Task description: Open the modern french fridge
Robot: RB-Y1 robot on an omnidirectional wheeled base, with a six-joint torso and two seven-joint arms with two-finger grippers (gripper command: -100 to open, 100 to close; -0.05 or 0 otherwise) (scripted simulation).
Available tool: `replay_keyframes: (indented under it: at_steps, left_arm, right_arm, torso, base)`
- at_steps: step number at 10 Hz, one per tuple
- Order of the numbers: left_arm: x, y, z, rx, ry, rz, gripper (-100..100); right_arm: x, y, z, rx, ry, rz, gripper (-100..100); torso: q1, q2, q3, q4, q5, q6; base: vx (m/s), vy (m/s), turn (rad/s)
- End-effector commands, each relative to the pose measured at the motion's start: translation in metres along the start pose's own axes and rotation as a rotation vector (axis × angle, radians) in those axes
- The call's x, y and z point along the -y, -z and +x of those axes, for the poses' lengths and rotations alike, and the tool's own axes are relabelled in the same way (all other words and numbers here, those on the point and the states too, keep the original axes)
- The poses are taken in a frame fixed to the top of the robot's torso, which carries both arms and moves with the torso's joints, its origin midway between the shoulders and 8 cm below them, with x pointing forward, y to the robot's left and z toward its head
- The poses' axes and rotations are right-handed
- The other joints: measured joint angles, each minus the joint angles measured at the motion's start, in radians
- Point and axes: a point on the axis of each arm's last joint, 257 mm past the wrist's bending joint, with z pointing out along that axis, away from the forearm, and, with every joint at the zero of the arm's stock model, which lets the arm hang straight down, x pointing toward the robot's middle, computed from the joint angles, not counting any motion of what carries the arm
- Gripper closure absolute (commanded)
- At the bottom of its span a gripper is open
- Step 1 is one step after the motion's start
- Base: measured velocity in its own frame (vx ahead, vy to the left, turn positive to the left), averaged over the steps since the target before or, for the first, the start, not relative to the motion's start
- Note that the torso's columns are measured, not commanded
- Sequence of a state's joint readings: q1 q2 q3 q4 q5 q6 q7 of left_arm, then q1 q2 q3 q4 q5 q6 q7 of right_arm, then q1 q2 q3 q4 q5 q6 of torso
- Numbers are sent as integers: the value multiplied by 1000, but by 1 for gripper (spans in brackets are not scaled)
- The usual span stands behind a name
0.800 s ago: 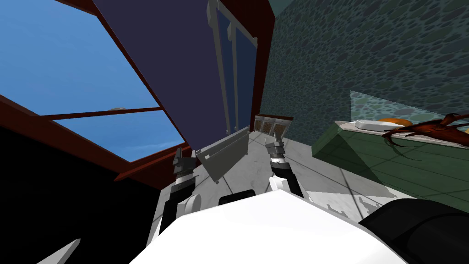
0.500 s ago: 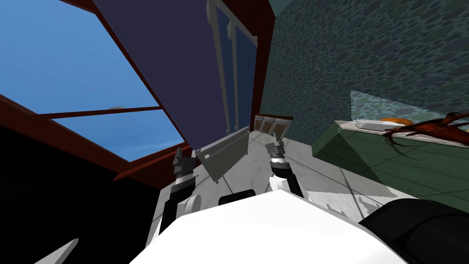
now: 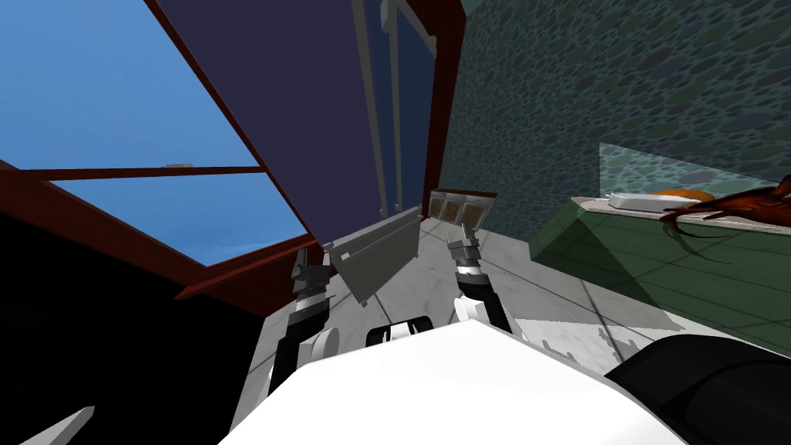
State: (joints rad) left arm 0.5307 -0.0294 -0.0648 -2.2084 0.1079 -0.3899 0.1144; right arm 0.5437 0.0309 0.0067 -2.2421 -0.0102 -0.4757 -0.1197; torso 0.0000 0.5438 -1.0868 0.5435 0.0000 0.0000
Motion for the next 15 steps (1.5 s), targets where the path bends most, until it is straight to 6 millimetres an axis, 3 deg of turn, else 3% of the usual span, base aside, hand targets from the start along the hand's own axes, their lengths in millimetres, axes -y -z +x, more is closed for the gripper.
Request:
replay_keyframes:
  at_steps: [1,2,4,15]
  left_arm:
    - [0,0,0,0,0,0,0]
    - [-4,1,1,-23,-15,-11,-100]
    - [-12,3,0,-55,-38,-31,-100]
    - [-83,19,-37,-88,-107,-154,-100]
  right_arm:
    - [0,0,0,0,0,0,0]
    - [0,0,0,0,0,0,0]
    - [0,0,0,0,0,1,0]
    - [0,0,0,0,0,1,0]
  torso:
    - [0,74,-148,74,0,0]
    - [0,148,-295,148,0,0]
    - [0,190,-384,190,0,0]
    - [0,194,-389,194,0,0]
  base:
    - [0,0,0]
    - [14,-1,15]
    - [24,-6,18]
    - [59,-11,40]
